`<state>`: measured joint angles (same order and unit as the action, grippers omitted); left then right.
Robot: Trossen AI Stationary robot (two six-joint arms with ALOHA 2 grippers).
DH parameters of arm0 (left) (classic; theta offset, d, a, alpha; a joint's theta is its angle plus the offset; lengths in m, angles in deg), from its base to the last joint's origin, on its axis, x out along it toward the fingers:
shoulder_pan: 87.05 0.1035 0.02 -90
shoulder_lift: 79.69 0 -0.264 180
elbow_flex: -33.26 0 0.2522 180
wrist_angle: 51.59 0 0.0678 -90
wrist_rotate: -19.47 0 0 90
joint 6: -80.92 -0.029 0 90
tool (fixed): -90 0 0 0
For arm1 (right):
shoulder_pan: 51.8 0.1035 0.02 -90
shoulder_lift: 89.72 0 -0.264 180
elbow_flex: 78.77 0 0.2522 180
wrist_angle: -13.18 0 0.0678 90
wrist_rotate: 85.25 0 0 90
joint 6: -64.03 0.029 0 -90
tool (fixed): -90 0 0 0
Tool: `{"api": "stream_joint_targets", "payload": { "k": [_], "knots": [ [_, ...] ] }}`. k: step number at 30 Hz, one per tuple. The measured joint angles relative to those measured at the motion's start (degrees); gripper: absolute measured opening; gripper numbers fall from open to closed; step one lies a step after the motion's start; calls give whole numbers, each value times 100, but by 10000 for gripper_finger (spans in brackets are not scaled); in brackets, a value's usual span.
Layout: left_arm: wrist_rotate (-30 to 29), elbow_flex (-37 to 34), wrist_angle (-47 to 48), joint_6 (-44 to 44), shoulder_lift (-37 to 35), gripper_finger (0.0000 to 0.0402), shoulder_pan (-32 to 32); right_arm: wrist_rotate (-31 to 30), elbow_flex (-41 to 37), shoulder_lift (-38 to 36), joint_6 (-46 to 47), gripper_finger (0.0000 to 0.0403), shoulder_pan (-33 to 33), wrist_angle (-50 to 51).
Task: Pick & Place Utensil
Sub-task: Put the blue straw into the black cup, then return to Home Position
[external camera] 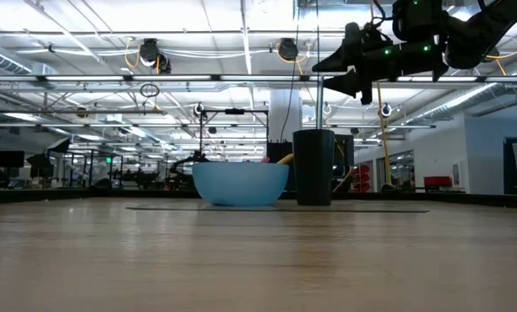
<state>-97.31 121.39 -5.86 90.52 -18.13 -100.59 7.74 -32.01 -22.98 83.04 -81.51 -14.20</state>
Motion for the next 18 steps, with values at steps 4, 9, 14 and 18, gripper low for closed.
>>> {"api": "stream_joint_targets", "payload": {
  "k": [4,9,14,18],
  "knots": [
    [0,0,-2,20,-2,152,0,-72,0,-168,-275,259,0,-12],
    [0,0,-4,20,-1,152,0,-186,0,-459,-591,271,2,83],
    [-2,0,-4,-1,-1,152,0,-202,0,-691,-743,268,2,110],
    [-2,0,-7,-4,-2,152,0,-299,0,-839,-774,266,2,109]
  ]
}}
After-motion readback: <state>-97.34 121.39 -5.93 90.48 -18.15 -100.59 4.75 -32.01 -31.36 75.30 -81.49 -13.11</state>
